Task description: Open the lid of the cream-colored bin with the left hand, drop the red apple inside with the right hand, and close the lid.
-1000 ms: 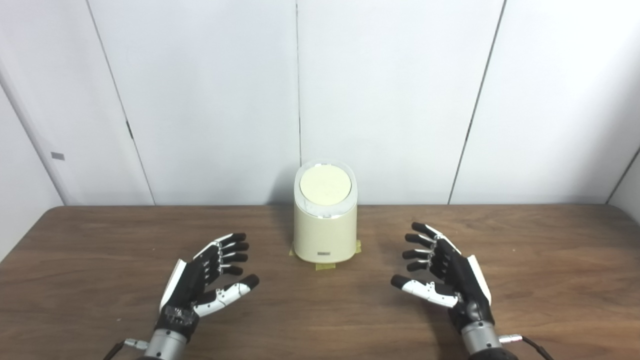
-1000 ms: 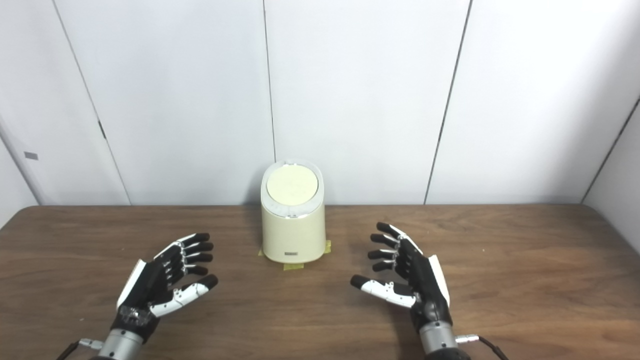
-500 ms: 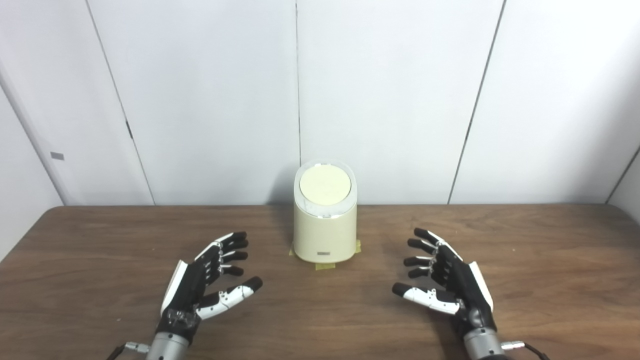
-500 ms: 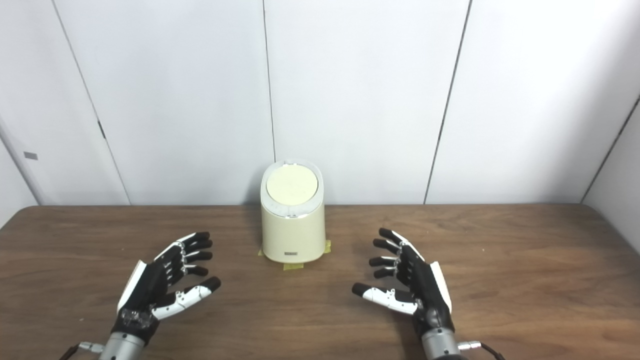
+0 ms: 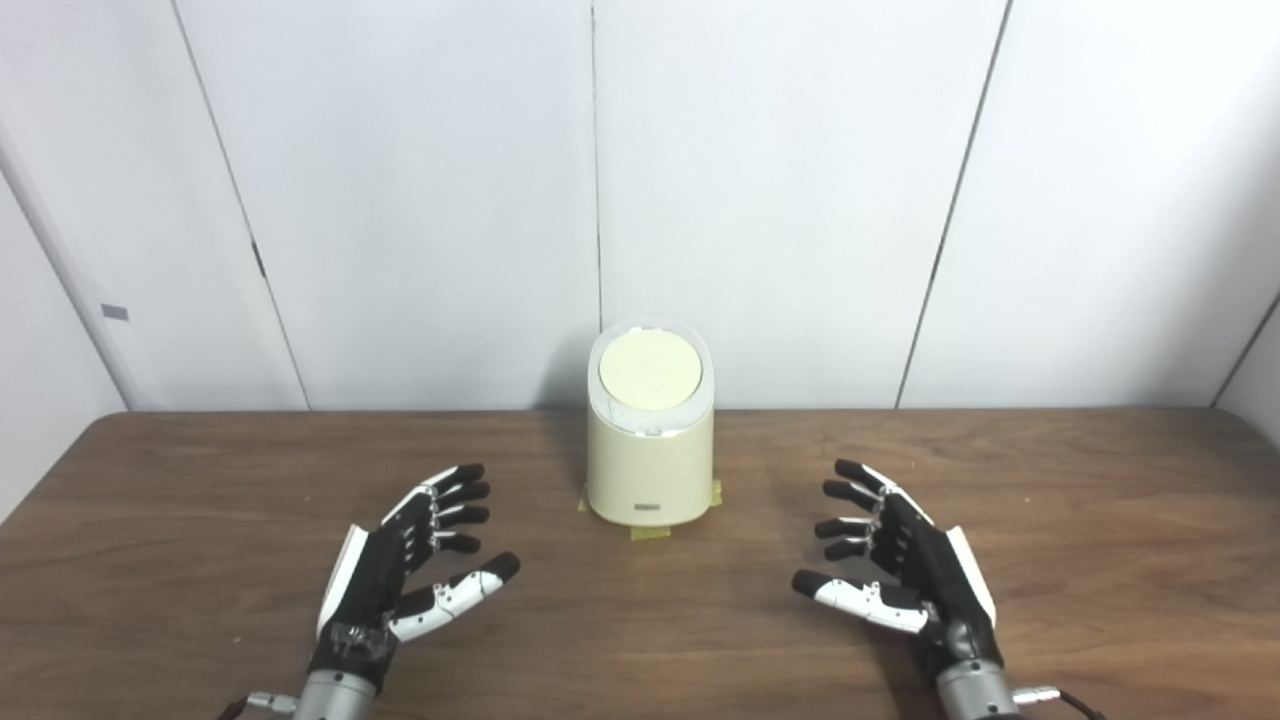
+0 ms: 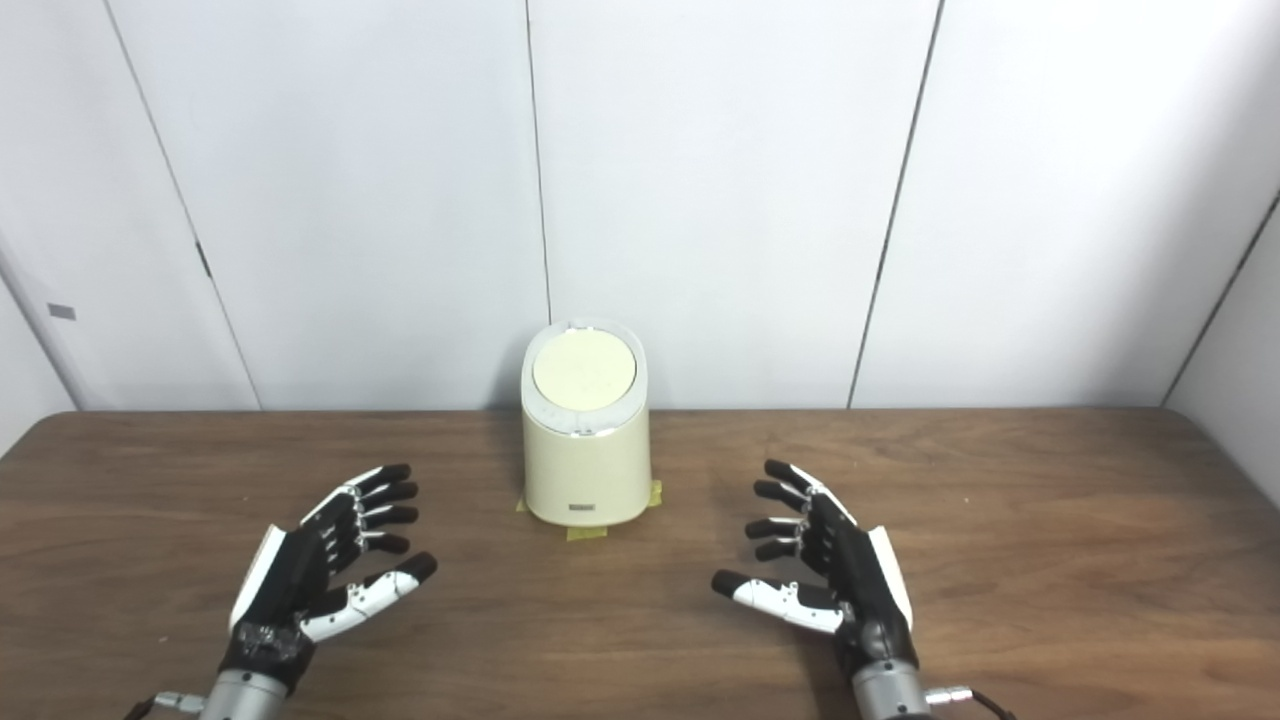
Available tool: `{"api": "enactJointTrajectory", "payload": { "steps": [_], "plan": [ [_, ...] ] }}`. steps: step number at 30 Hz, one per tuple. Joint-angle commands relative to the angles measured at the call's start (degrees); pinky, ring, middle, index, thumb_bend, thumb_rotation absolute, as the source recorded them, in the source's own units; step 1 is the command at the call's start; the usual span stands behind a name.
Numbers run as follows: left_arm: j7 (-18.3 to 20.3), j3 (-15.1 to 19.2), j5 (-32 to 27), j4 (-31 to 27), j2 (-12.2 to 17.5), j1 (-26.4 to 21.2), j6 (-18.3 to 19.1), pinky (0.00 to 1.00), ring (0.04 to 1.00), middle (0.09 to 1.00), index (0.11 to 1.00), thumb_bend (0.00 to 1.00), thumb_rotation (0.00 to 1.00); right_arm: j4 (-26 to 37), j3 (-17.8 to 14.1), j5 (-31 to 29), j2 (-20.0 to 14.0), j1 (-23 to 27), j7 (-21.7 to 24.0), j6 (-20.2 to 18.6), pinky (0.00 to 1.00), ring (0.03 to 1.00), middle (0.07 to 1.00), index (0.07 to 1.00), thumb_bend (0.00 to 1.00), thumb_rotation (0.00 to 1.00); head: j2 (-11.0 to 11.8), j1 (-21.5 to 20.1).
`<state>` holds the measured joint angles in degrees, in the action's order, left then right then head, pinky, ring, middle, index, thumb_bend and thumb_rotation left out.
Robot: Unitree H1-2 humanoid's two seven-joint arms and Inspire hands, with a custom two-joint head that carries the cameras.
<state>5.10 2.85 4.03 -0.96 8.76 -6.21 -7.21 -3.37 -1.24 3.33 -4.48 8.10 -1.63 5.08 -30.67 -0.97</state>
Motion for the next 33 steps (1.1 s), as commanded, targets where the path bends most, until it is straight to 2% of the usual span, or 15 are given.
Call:
{"api": "enactJointTrajectory", "payload": {
  "steps": [1, 13, 27, 33],
  "plan": [
    [-0.7, 0.2, -0.5, -1.1, 0.2, -1.4, -2.4, 0.64, 0.75, 0.802, 0.845, 0.73, 0.24, 1.8, -0.5, -0.6, -0.1, 1.8, 0.0, 1.6, 0.53, 0.628, 0.778, 0.814, 0.83, 0.19, 0.0, -0.1],
    [-0.6, 0.0, -0.4, -0.4, 0.6, -1.5, -2.5, 0.66, 0.753, 0.804, 0.849, 0.76, 0.28, 2.1, -0.4, -0.3, -0.1, 1.8, -0.1, 1.9, 0.53, 0.623, 0.773, 0.807, 0.83, 0.18, -0.1, -0.1],
    [-0.3, -0.2, -0.6, -0.9, 0.7, -1.5, -2.1, 0.66, 0.752, 0.805, 0.862, 0.77, 0.29, 2.4, -0.2, -0.3, -0.1, 1.7, 0.1, 1.6, 0.53, 0.617, 0.778, 0.81, 0.83, 0.18, -0.1, -0.1],
    [-0.4, -0.3, -0.2, 0.0, 0.7, -1.9, -2.7, 0.65, 0.744, 0.804, 0.862, 0.76, 0.29, 1.1, -0.3, -1.1, 0.0, 2.2, 0.4, 2.4, 0.53, 0.625, 0.781, 0.815, 0.82, 0.17, 0.8, 0.2]
  ]
}}
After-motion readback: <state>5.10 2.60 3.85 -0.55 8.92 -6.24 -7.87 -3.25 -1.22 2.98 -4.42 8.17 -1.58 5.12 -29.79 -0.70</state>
